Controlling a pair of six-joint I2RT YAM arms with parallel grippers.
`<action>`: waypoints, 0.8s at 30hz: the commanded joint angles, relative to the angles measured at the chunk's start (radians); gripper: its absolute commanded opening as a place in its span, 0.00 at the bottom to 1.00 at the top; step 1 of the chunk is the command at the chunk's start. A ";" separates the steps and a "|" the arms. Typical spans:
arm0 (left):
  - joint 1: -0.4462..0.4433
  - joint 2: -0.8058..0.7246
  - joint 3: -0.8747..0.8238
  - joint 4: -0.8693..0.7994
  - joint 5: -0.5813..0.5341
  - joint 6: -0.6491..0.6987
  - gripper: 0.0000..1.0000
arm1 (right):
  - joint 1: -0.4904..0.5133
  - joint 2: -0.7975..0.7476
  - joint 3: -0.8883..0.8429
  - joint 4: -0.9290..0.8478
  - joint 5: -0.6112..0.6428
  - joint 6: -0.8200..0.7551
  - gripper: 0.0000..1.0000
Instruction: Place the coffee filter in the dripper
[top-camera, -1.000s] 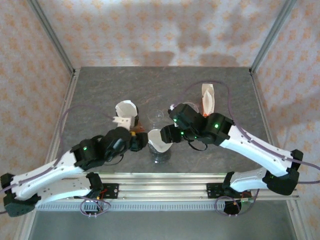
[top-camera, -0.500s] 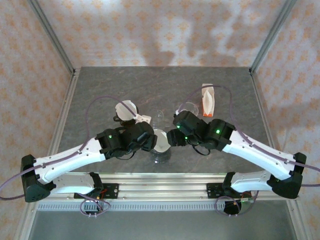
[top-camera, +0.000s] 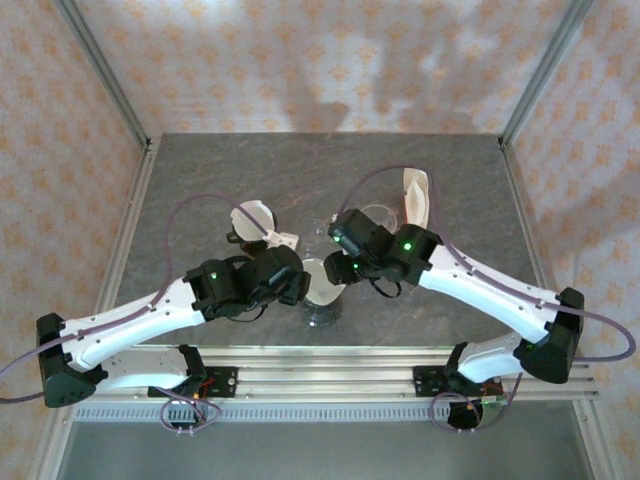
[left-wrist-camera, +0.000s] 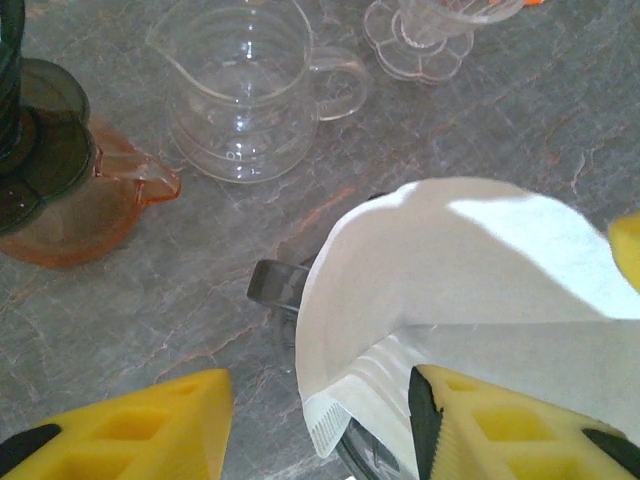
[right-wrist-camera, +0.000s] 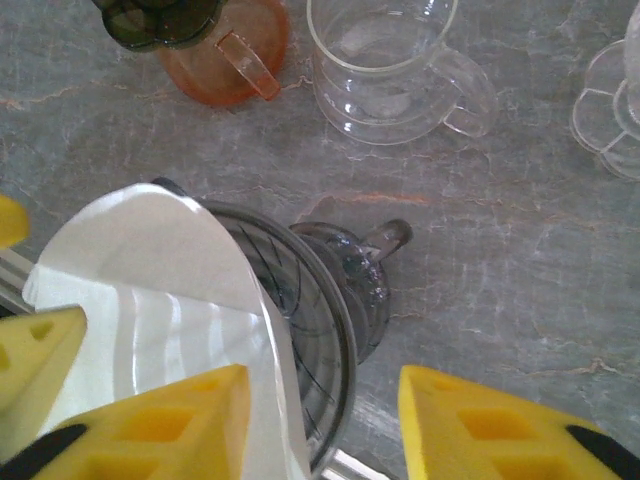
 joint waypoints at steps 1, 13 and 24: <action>-0.008 -0.014 -0.021 -0.016 0.006 -0.013 0.49 | -0.009 0.022 0.047 0.002 -0.024 -0.041 0.39; -0.007 -0.013 -0.032 0.003 0.019 -0.017 0.48 | -0.016 0.059 0.062 0.011 -0.069 -0.059 0.33; -0.006 -0.009 -0.037 0.014 0.024 -0.018 0.48 | -0.016 0.069 0.059 0.005 -0.061 -0.056 0.01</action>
